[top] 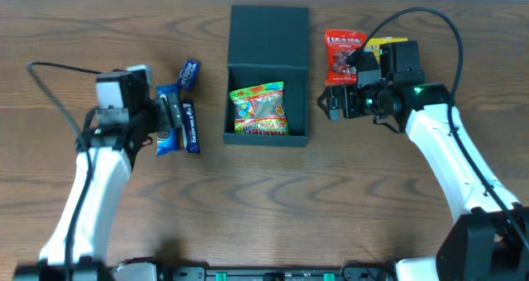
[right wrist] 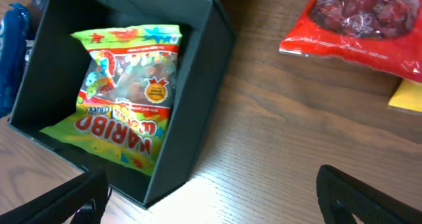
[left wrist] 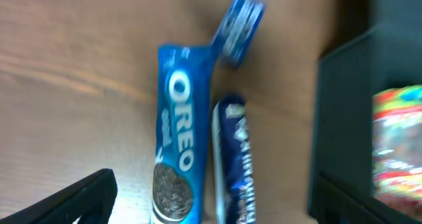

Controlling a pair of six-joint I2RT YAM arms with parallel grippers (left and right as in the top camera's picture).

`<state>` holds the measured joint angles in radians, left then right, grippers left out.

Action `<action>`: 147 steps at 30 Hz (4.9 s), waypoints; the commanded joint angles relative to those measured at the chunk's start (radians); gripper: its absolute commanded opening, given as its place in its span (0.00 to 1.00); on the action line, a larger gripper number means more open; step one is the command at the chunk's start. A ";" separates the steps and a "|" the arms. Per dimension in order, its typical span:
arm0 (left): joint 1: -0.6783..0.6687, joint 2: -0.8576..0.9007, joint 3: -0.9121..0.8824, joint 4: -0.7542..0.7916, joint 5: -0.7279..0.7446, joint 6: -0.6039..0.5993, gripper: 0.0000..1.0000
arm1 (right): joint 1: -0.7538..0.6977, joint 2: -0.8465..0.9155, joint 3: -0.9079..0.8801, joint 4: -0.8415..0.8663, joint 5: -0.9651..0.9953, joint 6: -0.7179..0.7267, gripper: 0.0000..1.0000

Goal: Pack container
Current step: 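Move left gripper to the blue Oreo pack and grasp it, then carry the Oreo pack into the box with the left gripper, then grasp the red Hacks bag with the right gripper and lift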

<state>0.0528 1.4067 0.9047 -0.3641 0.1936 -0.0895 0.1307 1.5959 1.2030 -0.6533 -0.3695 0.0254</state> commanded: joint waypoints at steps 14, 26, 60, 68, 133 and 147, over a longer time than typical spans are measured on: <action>0.006 0.253 0.011 0.022 -0.179 0.114 0.93 | -0.010 -0.008 0.008 -0.035 0.001 -0.026 0.99; 0.006 0.341 0.011 0.062 -0.169 0.117 0.79 | -0.010 -0.008 0.008 -0.020 0.007 -0.027 0.99; -0.151 0.309 0.497 -0.230 0.041 -0.033 0.22 | -0.358 -0.008 0.008 -0.016 0.082 0.158 0.99; -0.454 0.341 0.499 -0.152 0.043 -0.391 0.25 | -0.414 -0.008 0.008 -0.022 0.081 0.226 0.99; -0.222 0.330 0.507 -0.072 -0.040 -0.113 0.95 | -0.113 0.122 0.008 0.374 0.250 0.017 0.96; -0.156 0.330 0.507 -0.068 -0.041 0.046 0.95 | -0.002 0.438 0.009 0.813 0.373 0.151 0.79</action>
<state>-0.1116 1.7382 1.3956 -0.4240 0.1566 -0.0803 0.1093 2.0010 1.2034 0.1493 -0.0326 0.1299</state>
